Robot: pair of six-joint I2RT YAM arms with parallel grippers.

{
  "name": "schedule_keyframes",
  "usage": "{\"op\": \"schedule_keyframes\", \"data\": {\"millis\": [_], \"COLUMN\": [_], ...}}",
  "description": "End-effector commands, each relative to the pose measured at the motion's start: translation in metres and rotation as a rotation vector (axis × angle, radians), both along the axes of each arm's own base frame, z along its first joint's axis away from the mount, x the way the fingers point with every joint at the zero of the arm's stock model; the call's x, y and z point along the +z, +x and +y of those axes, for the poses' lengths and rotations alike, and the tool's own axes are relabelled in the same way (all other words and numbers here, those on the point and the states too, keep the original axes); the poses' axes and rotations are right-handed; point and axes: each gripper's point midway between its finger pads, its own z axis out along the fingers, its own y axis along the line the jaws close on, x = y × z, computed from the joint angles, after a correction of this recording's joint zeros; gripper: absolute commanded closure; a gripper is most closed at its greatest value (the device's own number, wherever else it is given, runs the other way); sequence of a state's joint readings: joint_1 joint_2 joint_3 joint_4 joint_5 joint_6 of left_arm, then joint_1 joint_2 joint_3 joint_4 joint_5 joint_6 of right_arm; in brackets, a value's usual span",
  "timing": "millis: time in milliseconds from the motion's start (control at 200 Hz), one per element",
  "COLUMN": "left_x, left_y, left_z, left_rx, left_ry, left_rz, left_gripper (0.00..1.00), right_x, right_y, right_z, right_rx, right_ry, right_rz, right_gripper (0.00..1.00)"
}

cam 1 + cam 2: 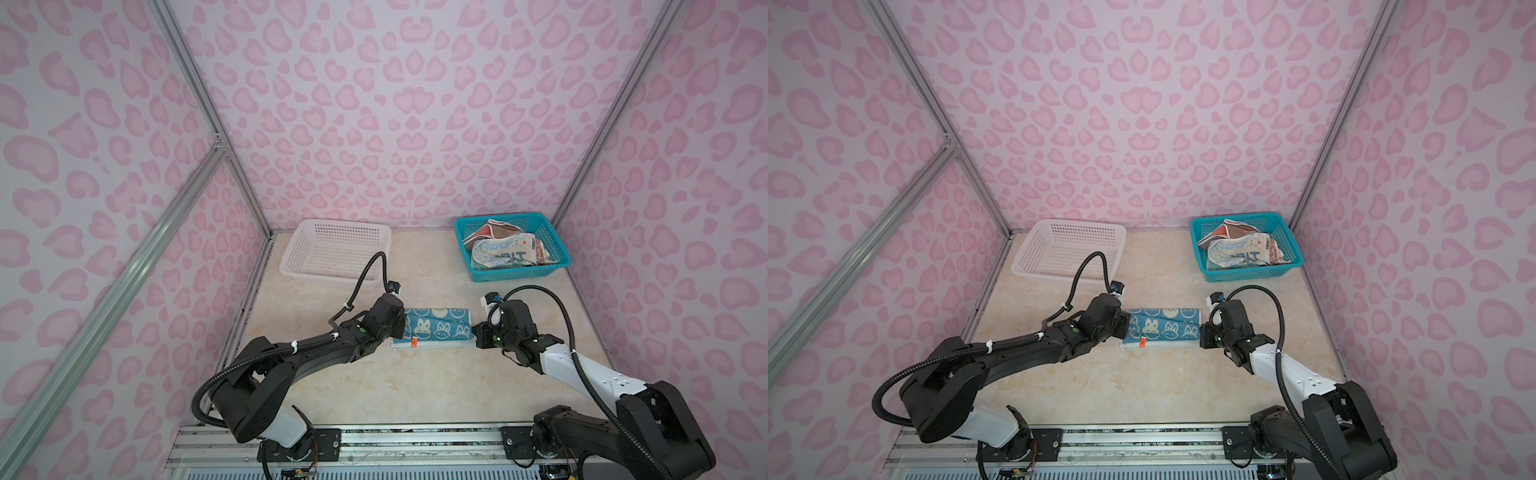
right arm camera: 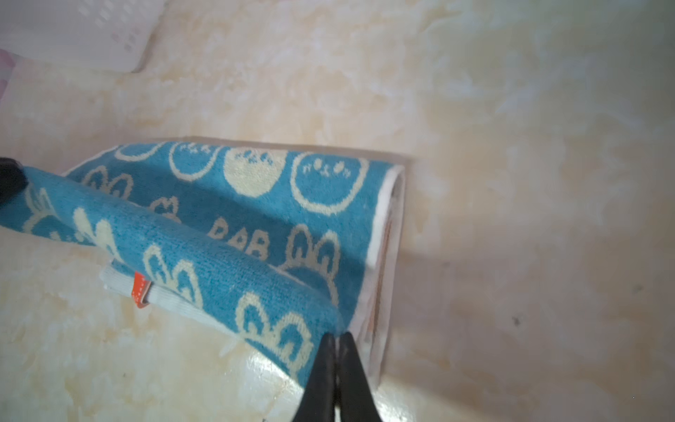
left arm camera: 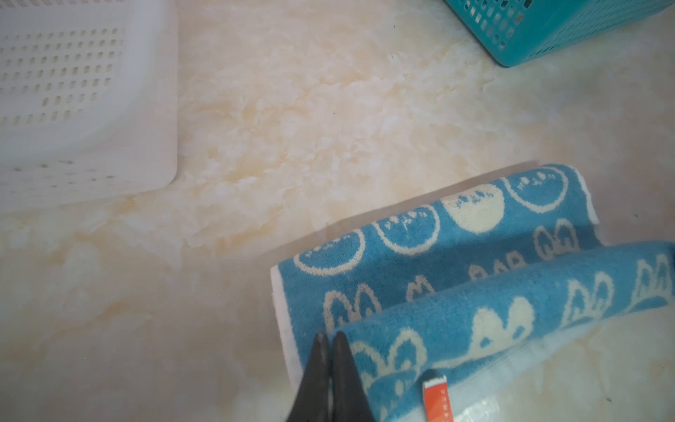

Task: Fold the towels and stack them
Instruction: 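Fold the far towel edge toward the robot with both grippers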

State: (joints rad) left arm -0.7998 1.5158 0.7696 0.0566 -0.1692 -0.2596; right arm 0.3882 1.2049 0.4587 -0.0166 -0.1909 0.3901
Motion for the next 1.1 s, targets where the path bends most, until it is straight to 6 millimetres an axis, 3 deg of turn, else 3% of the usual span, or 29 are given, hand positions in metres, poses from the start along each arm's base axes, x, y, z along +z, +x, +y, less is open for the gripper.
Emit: {"op": "schedule_keyframes", "data": {"millis": [0,155,315,335,455,575,660,820,1100], "left_x": [-0.008,-0.009,0.000,0.001,0.009,0.013,0.010,0.002,-0.020], "left_y": [-0.003,-0.018,-0.036,-0.037,-0.041,-0.038,-0.035,-0.028,-0.024], "left_z": [0.000,0.001,0.002,0.003,0.011,0.015,0.009,0.004,0.005], "left_rx": [0.027,0.013,-0.030,-0.030,-0.004,0.040,0.045,0.079,0.098], "left_ry": [-0.017,-0.030,-0.056,-0.062,-0.086,-0.087,-0.093,-0.178,-0.234], "left_rz": [0.010,0.004,-0.014,-0.018,-0.033,-0.017,0.025,0.106,0.224], "left_gripper": [0.86,0.66,0.65,0.61,0.55,0.36,0.00,0.02,0.03], "right_x": [-0.017,-0.006,0.016,0.020,0.031,0.035,0.034,0.016,-0.022], "right_y": [-0.011,-0.007,-0.003,-0.002,-0.003,-0.005,-0.005,-0.003,0.005], "right_z": [-0.007,-0.015,-0.017,-0.015,-0.001,0.026,0.049,0.070,0.054], "right_rx": [-0.044,-0.081,-0.084,-0.079,-0.025,0.052,0.099,0.102,0.002], "right_ry": [-0.019,-0.053,-0.061,-0.057,-0.082,-0.079,-0.042,0.003,-0.055], "right_rz": [0.070,0.047,0.007,0.002,-0.014,-0.031,-0.035,0.008,0.077], "right_gripper": [0.89,0.61,0.54,0.54,0.53,0.53,0.53,0.53,0.60]}}
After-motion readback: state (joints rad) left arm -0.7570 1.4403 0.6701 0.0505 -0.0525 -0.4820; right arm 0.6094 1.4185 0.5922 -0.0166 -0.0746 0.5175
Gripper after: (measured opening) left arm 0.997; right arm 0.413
